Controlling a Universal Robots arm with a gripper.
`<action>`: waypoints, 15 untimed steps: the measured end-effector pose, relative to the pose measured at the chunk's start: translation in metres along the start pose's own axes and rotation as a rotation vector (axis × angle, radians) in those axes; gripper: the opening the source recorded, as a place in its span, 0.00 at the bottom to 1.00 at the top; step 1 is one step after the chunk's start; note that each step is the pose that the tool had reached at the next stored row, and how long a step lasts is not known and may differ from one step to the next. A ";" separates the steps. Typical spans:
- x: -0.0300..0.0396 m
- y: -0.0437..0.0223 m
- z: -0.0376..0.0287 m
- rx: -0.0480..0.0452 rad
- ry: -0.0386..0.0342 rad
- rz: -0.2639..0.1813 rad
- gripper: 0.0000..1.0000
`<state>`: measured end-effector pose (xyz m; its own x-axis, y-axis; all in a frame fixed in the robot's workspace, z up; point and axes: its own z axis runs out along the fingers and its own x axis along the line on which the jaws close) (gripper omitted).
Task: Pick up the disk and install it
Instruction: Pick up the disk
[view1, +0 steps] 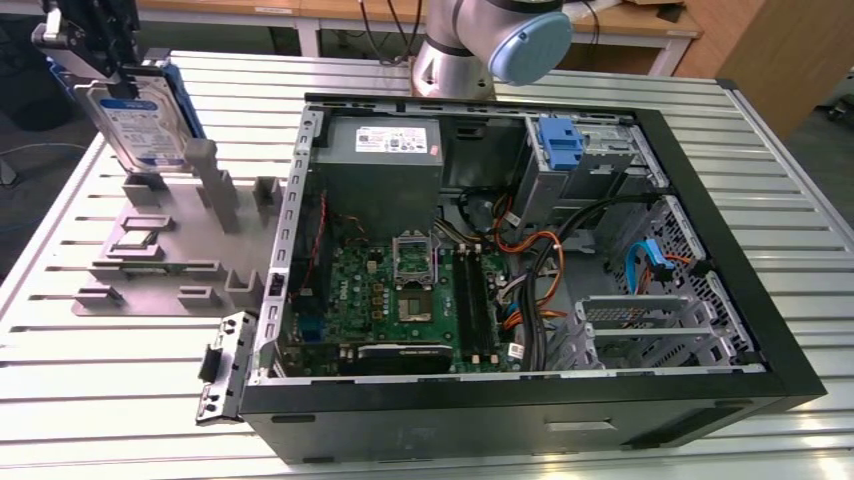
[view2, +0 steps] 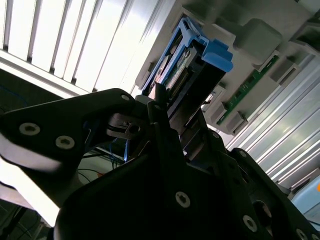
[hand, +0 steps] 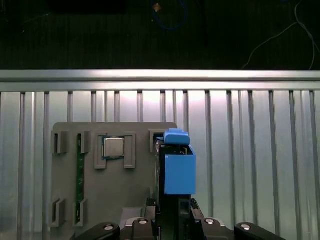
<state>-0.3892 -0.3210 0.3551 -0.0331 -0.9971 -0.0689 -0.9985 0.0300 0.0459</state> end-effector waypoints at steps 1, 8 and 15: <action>-0.0001 0.0000 -0.0008 0.0003 -0.0003 0.000 0.35; -0.0006 0.0004 -0.0081 0.0004 -0.0003 0.000 0.35; -0.0013 0.0009 -0.0189 0.0004 -0.0002 0.000 0.35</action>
<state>-0.3892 -0.3210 0.3740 -0.0331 -0.9971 -0.0691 -0.9985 0.0300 0.0454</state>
